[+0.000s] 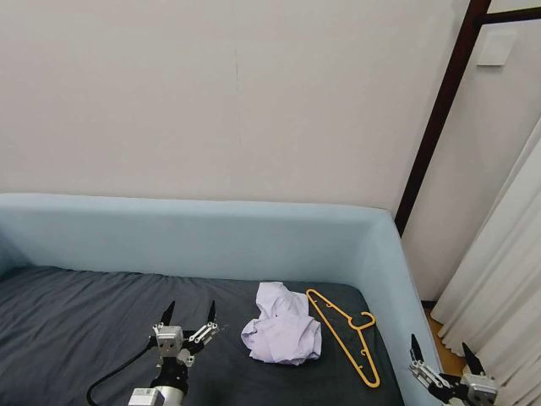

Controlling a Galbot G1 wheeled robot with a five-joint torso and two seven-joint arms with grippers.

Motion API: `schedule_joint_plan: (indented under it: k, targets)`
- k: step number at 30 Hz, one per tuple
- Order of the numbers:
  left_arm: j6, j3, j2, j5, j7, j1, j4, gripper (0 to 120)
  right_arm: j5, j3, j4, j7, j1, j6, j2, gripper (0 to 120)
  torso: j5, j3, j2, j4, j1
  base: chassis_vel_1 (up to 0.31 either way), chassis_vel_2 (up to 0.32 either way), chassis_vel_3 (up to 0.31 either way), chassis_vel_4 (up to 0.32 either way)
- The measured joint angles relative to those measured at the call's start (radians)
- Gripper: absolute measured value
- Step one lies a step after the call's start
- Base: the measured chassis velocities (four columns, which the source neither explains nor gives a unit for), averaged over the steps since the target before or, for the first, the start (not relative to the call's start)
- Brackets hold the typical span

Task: Pick up the clothes from the sofa and hang them on the clothes hanger.

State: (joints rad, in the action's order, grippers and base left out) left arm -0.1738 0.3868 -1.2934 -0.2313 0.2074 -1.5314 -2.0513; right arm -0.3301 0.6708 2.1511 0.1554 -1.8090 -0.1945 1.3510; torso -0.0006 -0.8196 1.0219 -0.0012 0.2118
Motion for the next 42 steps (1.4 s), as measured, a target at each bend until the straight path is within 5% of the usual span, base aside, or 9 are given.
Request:
schedule_joint_plan:
  k: [8,18,30,38,42]
  targets:
    - [-0.119,0.008,-0.001,-0.043,-0.178,0.044,-0.008,100,-0.038,-0.008,0.082,-0.015,-0.016,0.026,-0.024,100,0.0001,0.000,0.000,-0.0002,0.000,0.000,0.000,0.000,0.000]
    - [-0.087,0.005,-0.017,-0.003,-0.172,0.028,-0.014,100,0.064,0.016,0.070,-0.067,-0.012,-0.020,-0.038,100,0.0001,0.000,0.000,0.0000,0.000,0.000,0.000,0.000,0.000]
    - [-0.101,0.025,-0.023,0.005,-0.158,-0.003,-0.003,100,-0.053,-0.021,0.011,-0.076,0.032,0.002,-0.118,100,0.0001,0.000,0.000,-0.0003,0.000,0.000,0.000,0.000,0.000]
    - [-0.149,0.109,-0.038,-0.014,-0.192,-0.035,0.042,100,-0.497,-0.129,-0.080,-0.068,0.211,0.140,-0.278,100,-0.0001,0.000,0.000,0.0003,0.000,0.000,0.000,0.000,0.000]
    - [-0.204,0.161,-0.052,-0.041,-0.259,-0.063,0.045,100,-0.757,-0.226,-0.155,0.063,0.391,0.265,-0.319,100,-0.0002,0.000,0.000,0.0003,0.000,0.000,0.000,0.000,0.000]
